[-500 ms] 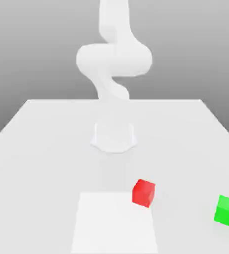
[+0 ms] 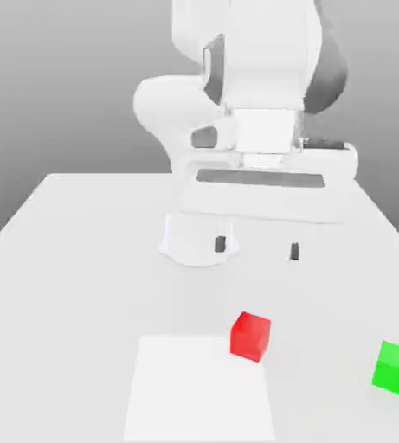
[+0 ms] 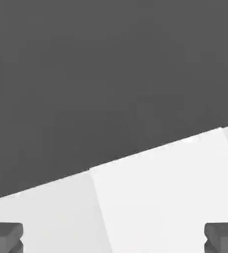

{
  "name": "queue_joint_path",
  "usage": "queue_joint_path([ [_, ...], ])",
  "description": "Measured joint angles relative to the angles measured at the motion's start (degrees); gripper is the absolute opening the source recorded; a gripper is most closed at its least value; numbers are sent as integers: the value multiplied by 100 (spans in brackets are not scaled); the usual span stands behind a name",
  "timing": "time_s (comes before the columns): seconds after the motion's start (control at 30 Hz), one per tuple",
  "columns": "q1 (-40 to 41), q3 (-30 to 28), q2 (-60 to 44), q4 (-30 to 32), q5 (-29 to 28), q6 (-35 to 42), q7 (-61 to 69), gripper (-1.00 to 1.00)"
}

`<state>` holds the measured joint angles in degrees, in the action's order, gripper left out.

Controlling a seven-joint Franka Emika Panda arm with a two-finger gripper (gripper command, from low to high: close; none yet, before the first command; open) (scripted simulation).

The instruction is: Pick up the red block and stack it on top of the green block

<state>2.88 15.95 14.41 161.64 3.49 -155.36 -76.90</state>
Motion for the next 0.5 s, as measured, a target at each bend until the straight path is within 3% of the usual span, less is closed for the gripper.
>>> queue_joint_path([
  [0.1, 15, 176, -911, 385, -28, -656, -603, 0],
  [0.23, 68, 97, -1562, 378, -614, -1163, -1154, 0],
  [0.47, -576, -852, -2491, 259, -1796, -1925, -2000, 0],
  [0.5, -671, -966, -2574, 252, -1866, -1996, -2049, -100],
])
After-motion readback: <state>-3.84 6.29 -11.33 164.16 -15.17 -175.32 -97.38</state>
